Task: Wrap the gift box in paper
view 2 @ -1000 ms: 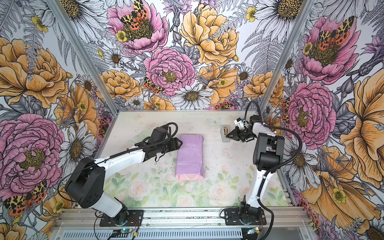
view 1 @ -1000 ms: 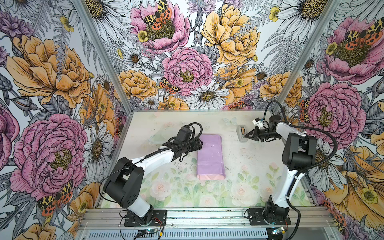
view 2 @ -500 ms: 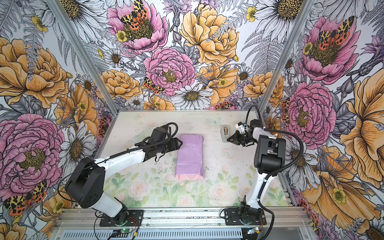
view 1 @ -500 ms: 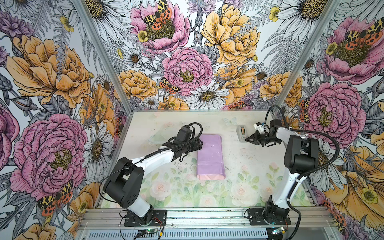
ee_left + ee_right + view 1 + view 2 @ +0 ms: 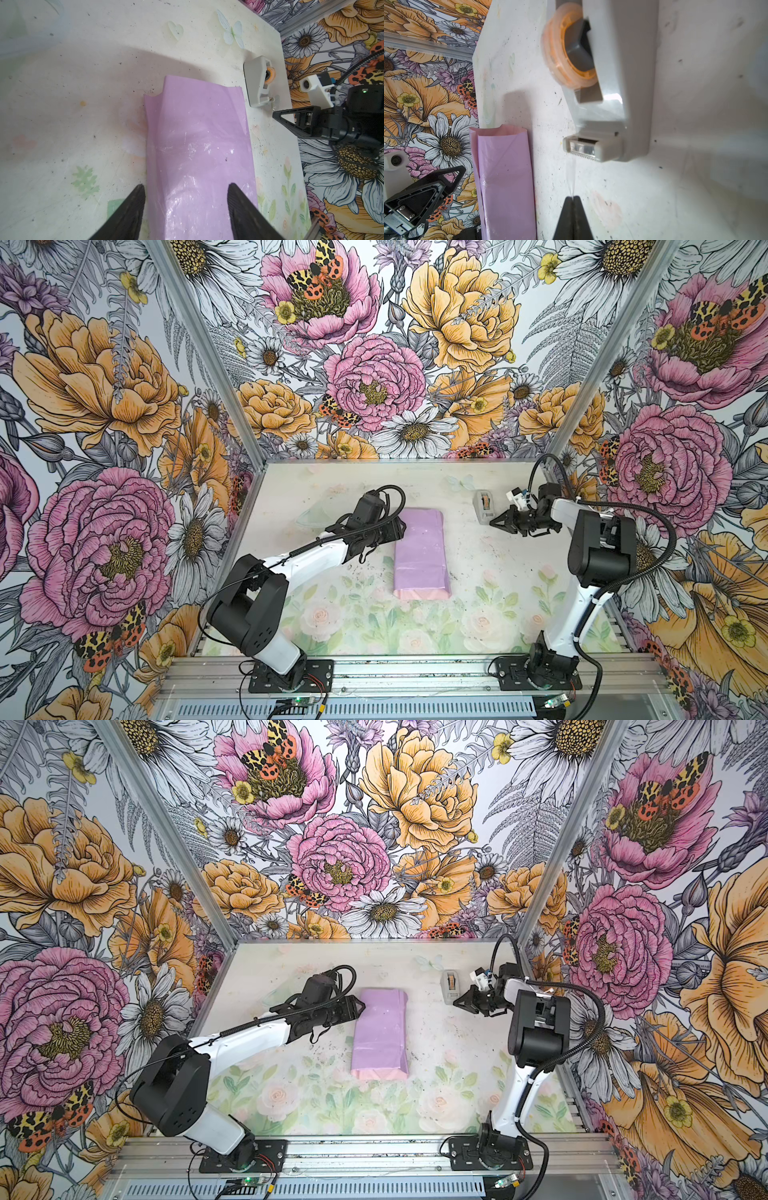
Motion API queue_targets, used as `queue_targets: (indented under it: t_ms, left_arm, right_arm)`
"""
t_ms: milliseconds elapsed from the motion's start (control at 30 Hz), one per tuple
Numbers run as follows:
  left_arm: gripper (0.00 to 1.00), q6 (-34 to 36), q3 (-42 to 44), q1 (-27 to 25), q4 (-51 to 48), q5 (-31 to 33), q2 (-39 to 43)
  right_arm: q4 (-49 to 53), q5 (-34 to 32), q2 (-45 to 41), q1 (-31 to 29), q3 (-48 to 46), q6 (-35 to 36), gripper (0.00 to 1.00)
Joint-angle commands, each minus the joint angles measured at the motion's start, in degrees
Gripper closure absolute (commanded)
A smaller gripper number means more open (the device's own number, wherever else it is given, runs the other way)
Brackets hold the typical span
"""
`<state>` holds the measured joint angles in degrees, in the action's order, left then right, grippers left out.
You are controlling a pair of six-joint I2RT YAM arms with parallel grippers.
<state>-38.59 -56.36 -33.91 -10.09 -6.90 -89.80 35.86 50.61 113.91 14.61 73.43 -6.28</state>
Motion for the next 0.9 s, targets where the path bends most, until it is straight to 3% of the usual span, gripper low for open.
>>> queue_targets:
  t_ms: [0,867]
  left_arm:
    - [0.35,0.22,-1.30,-0.46,0.51,-0.05,-0.89]
    - [0.36,0.40,-1.21,-0.63,-0.42,0.78,-0.22]
  right_arm:
    - [0.27,0.19,0.79,0.16,-1.19,-0.51,1.00]
    - [-7.41,-3.16,4.11,-0.02,-3.06,-6.97,1.00]
